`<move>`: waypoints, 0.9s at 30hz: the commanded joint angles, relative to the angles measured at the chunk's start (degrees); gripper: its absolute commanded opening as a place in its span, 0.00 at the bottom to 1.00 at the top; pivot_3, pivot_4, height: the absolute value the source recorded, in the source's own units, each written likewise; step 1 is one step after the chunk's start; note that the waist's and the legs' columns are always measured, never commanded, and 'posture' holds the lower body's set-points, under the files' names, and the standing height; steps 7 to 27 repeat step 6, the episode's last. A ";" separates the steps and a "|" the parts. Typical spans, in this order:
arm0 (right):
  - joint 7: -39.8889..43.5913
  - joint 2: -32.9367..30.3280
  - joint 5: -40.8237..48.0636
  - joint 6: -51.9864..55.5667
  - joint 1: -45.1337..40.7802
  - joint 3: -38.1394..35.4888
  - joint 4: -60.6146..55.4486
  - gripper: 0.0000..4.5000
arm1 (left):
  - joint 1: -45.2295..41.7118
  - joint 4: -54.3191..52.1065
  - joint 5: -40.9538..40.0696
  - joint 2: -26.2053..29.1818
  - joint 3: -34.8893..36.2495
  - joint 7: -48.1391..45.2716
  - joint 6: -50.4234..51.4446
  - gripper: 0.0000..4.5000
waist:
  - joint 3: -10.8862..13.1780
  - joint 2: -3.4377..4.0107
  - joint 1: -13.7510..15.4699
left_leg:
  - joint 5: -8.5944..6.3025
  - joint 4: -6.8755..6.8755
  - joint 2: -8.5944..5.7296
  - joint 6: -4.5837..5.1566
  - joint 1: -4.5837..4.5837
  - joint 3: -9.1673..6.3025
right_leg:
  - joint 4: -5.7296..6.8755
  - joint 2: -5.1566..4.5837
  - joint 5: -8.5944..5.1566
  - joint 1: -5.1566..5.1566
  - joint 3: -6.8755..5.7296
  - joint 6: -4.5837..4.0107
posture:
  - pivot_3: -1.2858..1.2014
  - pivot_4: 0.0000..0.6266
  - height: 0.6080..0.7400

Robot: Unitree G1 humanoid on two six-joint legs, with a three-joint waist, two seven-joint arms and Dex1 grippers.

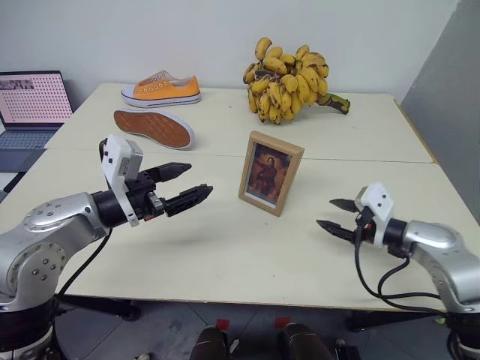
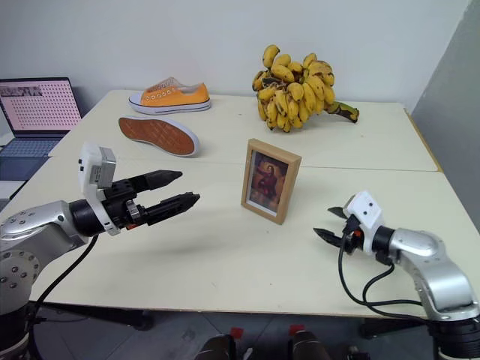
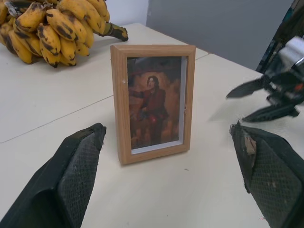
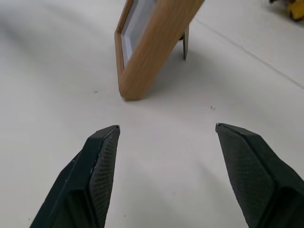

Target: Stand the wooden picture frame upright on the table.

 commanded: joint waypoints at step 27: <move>-3.97 -0.56 6.81 8.28 -0.04 -3.76 -9.61 0.75 | -4.84 2.92 3.14 -0.27 -3.13 -2.12 -1.77 1.00 | -0.01 -0.03 0.11 | -0.02 -0.01 -0.01 0.03 -0.19 -0.04 | -0.15 -0.02 0.00 -0.05 -0.06 0.00 | 0.52 0.24 1.00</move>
